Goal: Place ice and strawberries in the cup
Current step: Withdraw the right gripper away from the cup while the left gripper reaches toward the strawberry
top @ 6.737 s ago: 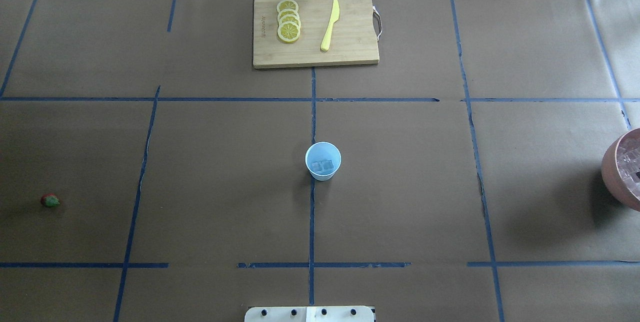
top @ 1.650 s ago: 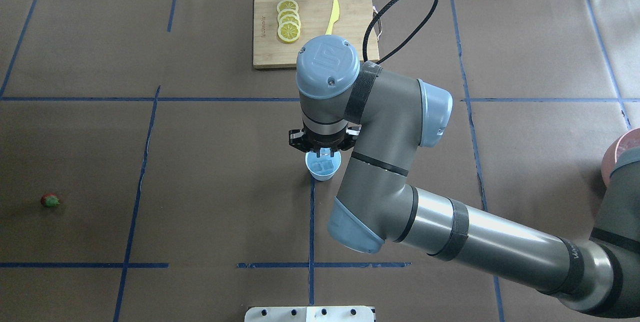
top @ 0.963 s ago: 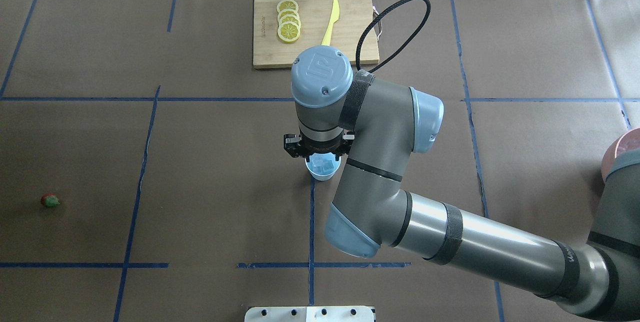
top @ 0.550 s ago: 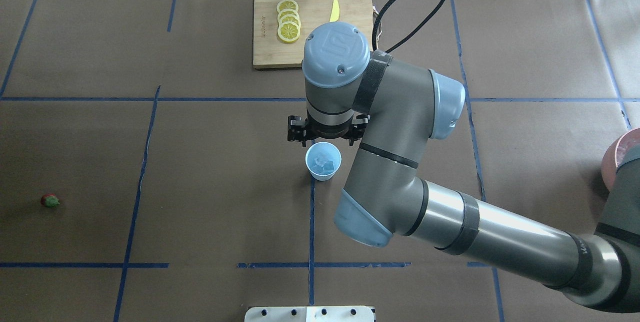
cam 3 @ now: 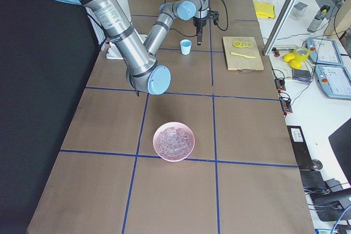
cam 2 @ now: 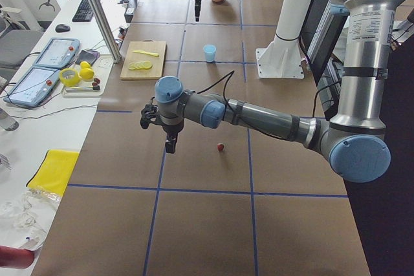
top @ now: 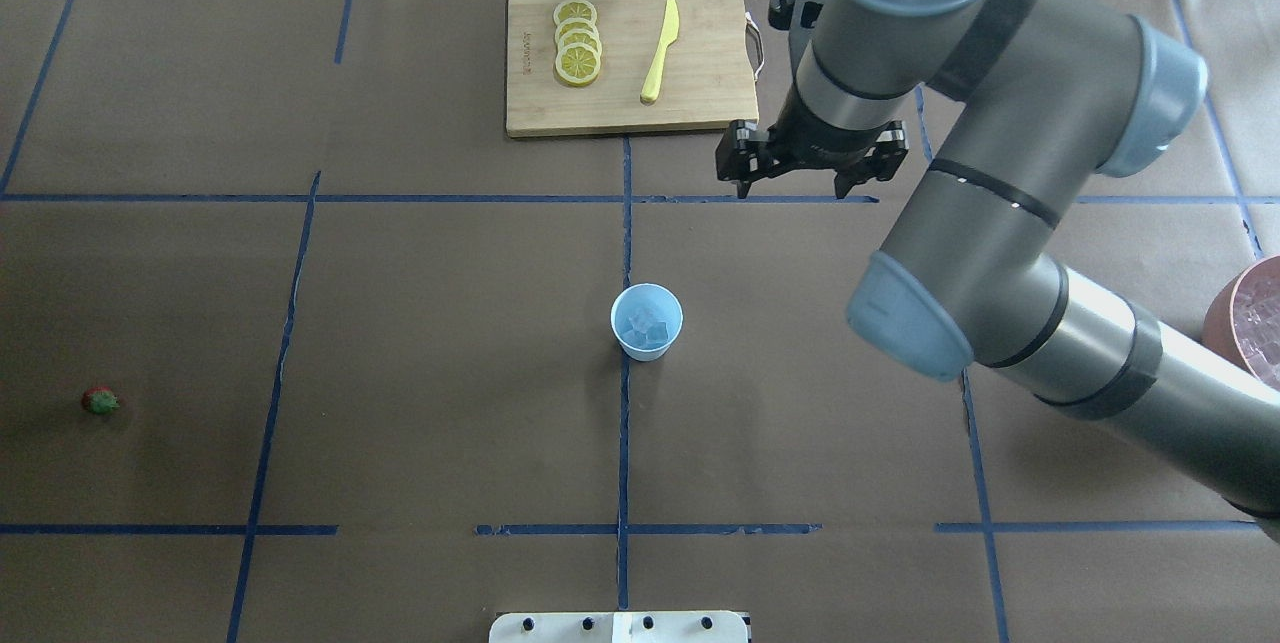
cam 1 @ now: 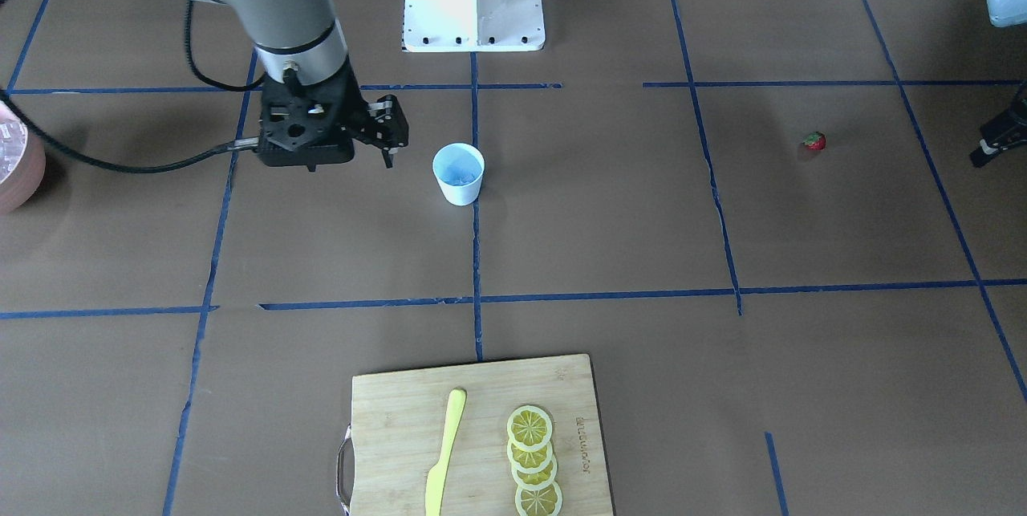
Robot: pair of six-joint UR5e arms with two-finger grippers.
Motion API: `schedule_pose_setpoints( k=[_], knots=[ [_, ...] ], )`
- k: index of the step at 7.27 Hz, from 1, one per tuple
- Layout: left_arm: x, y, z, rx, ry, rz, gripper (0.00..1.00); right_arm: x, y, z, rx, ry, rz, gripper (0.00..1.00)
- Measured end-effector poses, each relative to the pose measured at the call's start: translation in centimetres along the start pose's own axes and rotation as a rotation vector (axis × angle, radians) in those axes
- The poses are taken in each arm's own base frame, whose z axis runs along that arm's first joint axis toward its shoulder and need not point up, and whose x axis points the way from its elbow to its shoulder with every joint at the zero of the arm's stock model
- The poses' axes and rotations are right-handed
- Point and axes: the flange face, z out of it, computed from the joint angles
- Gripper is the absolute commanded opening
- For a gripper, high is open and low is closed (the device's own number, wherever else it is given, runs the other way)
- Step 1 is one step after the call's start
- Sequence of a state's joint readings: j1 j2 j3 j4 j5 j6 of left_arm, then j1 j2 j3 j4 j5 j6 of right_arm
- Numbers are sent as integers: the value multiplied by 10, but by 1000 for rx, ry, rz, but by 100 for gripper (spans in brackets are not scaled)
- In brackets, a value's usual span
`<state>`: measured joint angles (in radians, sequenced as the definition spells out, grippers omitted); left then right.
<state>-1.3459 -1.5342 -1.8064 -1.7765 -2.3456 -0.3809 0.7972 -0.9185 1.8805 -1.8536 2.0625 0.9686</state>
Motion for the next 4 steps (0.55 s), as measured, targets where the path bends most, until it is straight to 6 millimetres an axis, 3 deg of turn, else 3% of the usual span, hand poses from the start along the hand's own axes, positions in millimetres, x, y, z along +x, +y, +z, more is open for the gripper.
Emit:
schedule_pose_setpoints(
  k=[2,4],
  knots=[
    [16,45,31,56,7,-65,97,93,-27,-22,-5,0,-65,100],
    [34,73,61,98,-17,-105,97,188,-43,-33,-22,12,-139,100]
  ],
)
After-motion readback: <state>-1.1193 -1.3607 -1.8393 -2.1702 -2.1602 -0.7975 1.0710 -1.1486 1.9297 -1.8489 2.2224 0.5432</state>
